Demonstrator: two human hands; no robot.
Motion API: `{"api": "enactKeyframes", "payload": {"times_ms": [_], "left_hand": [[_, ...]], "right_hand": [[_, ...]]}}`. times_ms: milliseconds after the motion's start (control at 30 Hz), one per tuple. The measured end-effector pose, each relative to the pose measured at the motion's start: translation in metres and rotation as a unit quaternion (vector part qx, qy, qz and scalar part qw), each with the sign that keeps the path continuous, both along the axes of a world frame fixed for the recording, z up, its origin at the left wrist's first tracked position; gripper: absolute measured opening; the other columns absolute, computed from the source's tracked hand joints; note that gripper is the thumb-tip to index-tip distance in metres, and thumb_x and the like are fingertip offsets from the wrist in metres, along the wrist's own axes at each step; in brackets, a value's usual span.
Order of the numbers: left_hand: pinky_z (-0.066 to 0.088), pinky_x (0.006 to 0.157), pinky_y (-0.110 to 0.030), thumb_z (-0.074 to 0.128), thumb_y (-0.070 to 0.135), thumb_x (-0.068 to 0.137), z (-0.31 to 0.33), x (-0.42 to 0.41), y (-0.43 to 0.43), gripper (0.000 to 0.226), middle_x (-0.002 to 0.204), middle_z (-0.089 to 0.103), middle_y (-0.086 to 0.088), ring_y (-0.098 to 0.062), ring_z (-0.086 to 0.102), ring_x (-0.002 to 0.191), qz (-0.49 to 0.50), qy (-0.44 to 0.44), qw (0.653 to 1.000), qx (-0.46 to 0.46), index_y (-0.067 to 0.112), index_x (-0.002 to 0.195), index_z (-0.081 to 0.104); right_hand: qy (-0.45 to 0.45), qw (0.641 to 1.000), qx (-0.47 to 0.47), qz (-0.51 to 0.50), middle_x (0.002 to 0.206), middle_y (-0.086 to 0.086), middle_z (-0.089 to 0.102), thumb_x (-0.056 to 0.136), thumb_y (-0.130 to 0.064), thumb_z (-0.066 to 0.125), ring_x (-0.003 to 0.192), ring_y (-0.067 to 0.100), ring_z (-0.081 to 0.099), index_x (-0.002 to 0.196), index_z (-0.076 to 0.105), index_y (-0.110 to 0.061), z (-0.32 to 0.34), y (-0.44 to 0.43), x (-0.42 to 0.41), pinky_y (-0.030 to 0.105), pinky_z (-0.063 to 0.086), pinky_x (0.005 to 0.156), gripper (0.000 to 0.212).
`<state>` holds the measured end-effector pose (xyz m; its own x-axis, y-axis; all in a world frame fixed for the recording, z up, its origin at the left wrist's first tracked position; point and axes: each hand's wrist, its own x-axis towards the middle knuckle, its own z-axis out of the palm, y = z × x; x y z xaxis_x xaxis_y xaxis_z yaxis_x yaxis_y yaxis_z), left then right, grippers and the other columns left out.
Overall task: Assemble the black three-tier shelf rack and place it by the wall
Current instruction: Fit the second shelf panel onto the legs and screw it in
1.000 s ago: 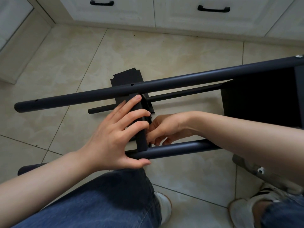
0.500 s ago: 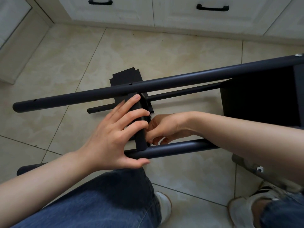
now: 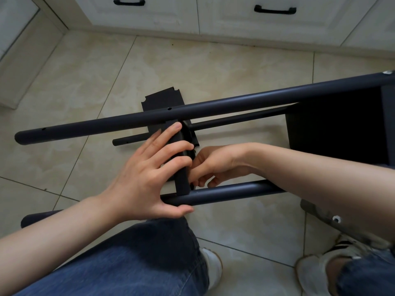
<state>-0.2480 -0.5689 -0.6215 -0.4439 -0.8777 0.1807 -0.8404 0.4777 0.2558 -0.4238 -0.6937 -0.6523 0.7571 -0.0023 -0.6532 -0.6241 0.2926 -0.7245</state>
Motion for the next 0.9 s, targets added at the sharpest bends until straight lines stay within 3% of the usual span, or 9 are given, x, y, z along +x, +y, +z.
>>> {"api": "enactKeyframes", "payload": {"times_ms": [267,400,567,700,900], "left_hand": [[0.037,0.112,-0.062,0.074,0.069,0.074,0.0012,-0.0014,0.0008,0.072,0.142,0.054,-0.010,-0.035,0.022,0.154,0.004,0.004,1.000,0.004,0.013,0.118,0.060],[0.036,0.112,-0.062,0.073,0.069,0.075,0.0015,-0.0013,0.0003,0.072,0.143,0.054,-0.011,-0.035,0.021,0.154,0.006,0.001,1.000,0.006,0.013,0.119,0.059],[0.037,0.111,-0.062,0.072,0.069,0.076,0.0024,-0.0017,-0.0007,0.072,0.142,0.055,-0.012,-0.035,0.022,0.154,0.010,0.002,1.000,0.009,0.010,0.117,0.063],[0.037,0.112,-0.062,0.072,0.069,0.076,0.0023,-0.0010,-0.0006,0.072,0.143,0.055,-0.011,-0.035,0.021,0.154,0.007,0.004,1.000,0.009,0.014,0.120,0.058],[0.037,0.112,-0.062,0.072,0.069,0.075,0.0030,-0.0011,-0.0025,0.073,0.142,0.056,-0.011,-0.035,0.023,0.153,0.012,-0.002,1.000,0.009,0.010,0.117,0.064]], "right_hand": [[0.003,1.000,-0.020,0.010,0.087,0.000,0.067,0.090,-0.023,0.069,0.071,0.005,0.061,0.092,0.073,-0.015,-0.0033,0.0020,0.0029,0.024,0.048,0.072,0.009],[-0.003,1.000,-0.004,-0.002,0.090,0.005,0.066,0.090,-0.020,0.069,0.072,0.007,0.060,0.105,0.071,0.000,-0.0040,-0.0013,-0.0001,0.025,0.048,0.071,0.026],[0.004,0.999,-0.027,0.021,0.094,0.002,0.068,0.090,-0.027,0.070,0.075,0.007,0.058,0.098,0.076,-0.013,-0.0022,-0.0042,-0.0013,0.025,0.047,0.073,0.016],[0.003,1.000,-0.022,0.008,0.092,0.006,0.066,0.091,-0.021,0.068,0.074,0.008,0.060,0.110,0.069,0.002,-0.0052,0.0000,0.0044,0.026,0.048,0.073,0.029],[0.008,0.999,-0.034,0.025,0.089,0.000,0.069,0.089,-0.029,0.071,0.075,0.007,0.058,0.098,0.076,-0.011,-0.0010,-0.0066,-0.0016,0.028,0.047,0.077,0.020]]}}
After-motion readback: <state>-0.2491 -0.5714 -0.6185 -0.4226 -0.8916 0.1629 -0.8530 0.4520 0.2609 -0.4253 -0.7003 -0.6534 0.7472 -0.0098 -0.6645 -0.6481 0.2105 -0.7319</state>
